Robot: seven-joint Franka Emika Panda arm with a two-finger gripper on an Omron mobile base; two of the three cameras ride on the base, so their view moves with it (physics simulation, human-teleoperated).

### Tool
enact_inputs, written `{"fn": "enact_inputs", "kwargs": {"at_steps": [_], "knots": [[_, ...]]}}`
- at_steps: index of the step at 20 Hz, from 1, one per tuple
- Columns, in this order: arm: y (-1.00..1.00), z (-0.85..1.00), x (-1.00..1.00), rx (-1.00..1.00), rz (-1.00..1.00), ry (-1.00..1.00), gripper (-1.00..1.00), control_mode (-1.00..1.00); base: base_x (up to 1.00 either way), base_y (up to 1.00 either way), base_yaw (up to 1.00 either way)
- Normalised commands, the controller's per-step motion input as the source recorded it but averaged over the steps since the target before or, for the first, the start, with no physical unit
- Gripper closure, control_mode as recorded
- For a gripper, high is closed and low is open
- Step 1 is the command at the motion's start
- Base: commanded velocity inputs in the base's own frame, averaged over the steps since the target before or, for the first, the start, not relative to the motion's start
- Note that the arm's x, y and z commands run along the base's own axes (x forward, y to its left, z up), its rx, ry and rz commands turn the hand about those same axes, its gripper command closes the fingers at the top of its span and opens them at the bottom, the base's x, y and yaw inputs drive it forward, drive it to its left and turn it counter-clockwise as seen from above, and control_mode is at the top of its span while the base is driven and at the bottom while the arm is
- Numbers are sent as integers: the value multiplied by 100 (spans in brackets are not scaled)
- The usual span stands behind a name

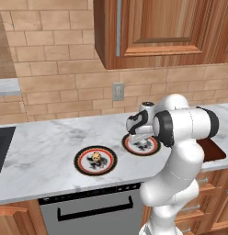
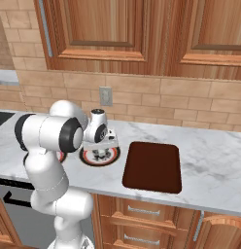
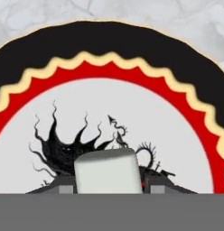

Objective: Move the dessert items from the plates to the tray.

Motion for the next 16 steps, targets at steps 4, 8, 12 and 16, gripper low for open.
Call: {"fn": "enact_inputs", "kwargs": {"at_steps": [4,8,12,16], "knots": [[-14,24,0,3,-2,-1,100,-100,0,0,0],[-87,57,0,3,-7,0,100,-100,0,0,0],[-100,30,0,0,-11,1,100,-100,0,0,0],[-100,1,0,0,-18,8,100,-100,0,0,0]]}}
